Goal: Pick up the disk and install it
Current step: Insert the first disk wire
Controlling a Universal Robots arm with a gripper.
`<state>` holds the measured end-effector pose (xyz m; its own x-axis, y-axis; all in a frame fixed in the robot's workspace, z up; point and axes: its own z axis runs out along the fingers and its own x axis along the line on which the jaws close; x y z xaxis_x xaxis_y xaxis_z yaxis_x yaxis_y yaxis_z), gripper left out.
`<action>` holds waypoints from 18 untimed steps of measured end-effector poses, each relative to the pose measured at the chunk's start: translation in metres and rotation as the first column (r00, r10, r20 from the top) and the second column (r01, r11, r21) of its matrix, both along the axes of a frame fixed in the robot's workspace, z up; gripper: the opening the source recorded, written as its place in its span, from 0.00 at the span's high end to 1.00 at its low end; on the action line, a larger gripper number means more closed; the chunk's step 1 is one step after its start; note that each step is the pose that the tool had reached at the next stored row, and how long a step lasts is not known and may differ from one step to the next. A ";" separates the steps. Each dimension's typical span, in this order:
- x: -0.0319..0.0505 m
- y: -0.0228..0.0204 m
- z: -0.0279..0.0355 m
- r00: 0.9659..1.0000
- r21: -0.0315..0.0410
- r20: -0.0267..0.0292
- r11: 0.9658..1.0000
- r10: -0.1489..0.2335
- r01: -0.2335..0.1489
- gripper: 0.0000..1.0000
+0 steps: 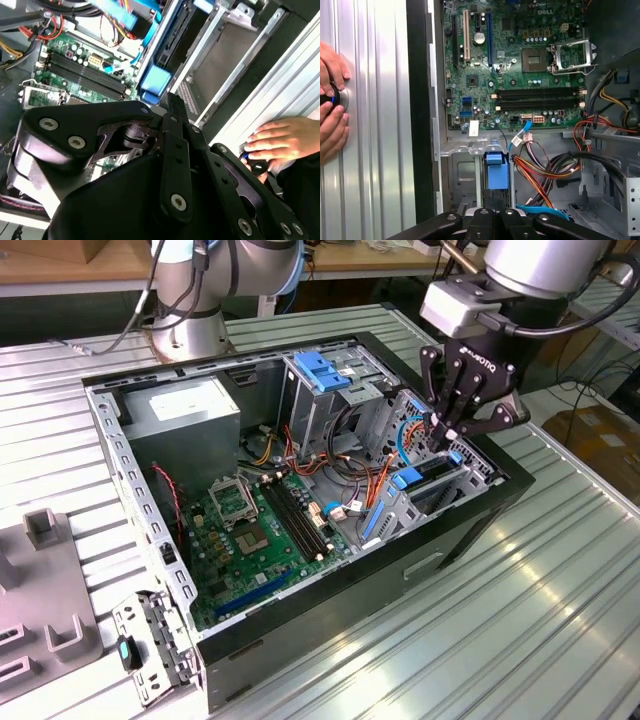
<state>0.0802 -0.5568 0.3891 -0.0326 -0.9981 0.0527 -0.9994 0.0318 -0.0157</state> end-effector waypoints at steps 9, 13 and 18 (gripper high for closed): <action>0.0192 0.0000 -0.0186 1.000 -0.002 0.000 1.000 0.000 0.000 0.89; 0.0226 0.0000 -0.0298 1.000 -0.001 0.000 1.000 0.000 0.000 0.89; 0.0287 0.0000 -0.0419 1.000 -0.001 -0.002 1.000 0.000 0.000 0.89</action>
